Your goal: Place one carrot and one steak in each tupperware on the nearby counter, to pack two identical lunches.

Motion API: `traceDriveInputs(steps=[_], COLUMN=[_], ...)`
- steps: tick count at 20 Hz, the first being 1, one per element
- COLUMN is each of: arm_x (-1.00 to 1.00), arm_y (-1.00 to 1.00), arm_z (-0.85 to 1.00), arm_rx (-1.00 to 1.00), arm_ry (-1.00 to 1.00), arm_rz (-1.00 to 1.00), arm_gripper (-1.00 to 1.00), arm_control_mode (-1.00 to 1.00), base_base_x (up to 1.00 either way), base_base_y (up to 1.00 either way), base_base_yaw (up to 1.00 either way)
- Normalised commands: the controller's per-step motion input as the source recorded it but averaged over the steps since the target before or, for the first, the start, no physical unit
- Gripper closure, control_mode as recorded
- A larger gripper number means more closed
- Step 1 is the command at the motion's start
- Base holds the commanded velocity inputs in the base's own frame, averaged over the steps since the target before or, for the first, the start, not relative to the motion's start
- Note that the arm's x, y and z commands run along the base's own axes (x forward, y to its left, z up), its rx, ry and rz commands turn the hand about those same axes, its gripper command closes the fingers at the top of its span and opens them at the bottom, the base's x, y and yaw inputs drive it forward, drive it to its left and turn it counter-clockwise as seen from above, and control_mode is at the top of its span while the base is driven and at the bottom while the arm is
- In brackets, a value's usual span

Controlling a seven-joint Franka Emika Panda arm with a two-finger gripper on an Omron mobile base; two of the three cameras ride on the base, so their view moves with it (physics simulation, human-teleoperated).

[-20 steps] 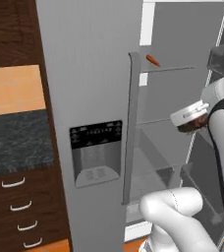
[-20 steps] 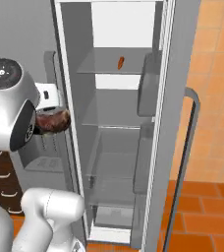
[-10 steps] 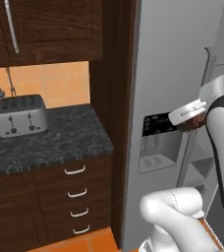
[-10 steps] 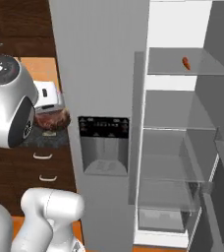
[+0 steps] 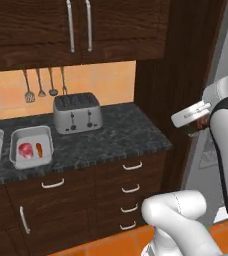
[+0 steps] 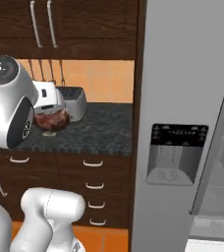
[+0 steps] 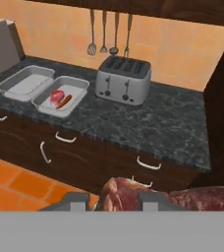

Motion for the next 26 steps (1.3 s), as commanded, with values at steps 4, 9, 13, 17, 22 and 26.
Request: traceDriveInputs(steps=[4, 9, 13, 17, 22, 26], arm_x=[0.00, 0.00, 0.00, 0.00, 0.00, 0.00], arm_y=[0.00, 0.00, 0.00, 0.00, 0.00, 0.00], arm_z=[0.00, 0.00, 0.00, 0.00, 0.00, 0.00], arm_rx=[0.00, 0.00, 0.00, 0.00, 0.00, 0.00], arm_ry=[0.00, 0.00, 0.00, 0.00, 0.00, 0.00], arm_rz=[0.00, 0.00, 0.00, 0.00, 0.00, 0.00], arm_gripper=[1.00, 1.00, 1.00, 1.00, 1.00, 1.00], arm_control_mode=[1.00, 1.00, 1.00, 1.00, 1.00, 1.00], base_base_x=[0.43, 0.31, 0.15, 0.17, 0.31, 0.36], base_base_y=[1.00, 1.00, 1.00, 1.00, 1.00, 0.41], base_base_yaw=[0.00, 0.00, 0.00, 0.00, 0.00, 0.00])
